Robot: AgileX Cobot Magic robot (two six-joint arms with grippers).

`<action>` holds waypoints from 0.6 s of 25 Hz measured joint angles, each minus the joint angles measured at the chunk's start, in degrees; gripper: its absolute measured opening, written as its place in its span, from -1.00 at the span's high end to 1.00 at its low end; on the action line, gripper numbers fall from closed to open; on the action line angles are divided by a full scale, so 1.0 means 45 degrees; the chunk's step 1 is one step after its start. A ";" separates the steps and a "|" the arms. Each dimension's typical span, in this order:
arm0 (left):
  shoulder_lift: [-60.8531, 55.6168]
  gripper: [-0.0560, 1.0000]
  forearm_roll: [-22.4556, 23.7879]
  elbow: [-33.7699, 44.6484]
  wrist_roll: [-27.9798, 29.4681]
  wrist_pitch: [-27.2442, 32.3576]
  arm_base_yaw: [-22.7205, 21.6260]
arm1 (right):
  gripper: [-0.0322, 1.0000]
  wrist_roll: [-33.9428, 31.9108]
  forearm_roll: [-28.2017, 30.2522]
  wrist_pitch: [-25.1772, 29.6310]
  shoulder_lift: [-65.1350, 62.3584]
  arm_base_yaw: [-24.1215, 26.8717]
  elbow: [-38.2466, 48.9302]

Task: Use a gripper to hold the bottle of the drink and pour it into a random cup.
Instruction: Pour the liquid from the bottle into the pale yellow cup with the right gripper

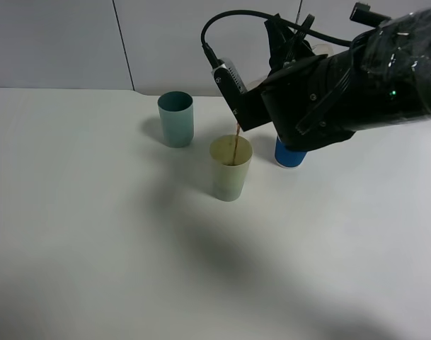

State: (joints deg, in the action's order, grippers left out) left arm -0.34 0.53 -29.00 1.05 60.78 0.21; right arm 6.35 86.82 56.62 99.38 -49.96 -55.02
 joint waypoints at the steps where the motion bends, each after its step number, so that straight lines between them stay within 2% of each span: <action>1: 0.0000 -0.86 0.0000 0.0000 0.0000 0.0000 0.0000 | 0.20 0.0000 0.0018 0.0000 0.0000 0.0000 0.0000; 15: 0.0000 -0.86 0.0000 0.0000 0.0000 0.0000 0.0000 | 0.20 0.0054 0.0447 -0.0171 0.0000 -0.0147 0.0000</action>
State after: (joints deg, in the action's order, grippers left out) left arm -0.34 0.53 -29.00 1.05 60.78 0.21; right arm 6.60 88.83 55.85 99.38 -50.62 -55.02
